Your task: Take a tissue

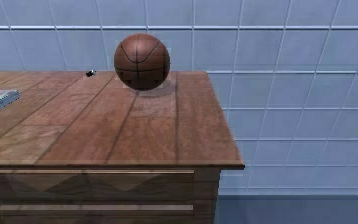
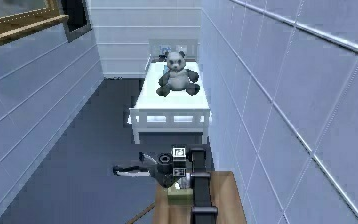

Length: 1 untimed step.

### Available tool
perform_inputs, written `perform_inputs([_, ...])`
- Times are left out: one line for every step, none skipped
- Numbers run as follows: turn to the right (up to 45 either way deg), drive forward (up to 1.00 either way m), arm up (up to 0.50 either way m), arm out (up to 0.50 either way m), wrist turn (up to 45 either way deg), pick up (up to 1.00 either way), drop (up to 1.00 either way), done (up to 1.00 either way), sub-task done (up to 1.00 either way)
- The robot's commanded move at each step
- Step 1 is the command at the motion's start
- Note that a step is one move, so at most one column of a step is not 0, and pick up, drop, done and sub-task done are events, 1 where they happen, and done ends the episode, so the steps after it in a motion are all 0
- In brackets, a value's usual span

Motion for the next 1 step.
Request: perform_inputs([0.0,0.0,0.0,0.0,36.0,0.0,0.0,0.0,0.0])
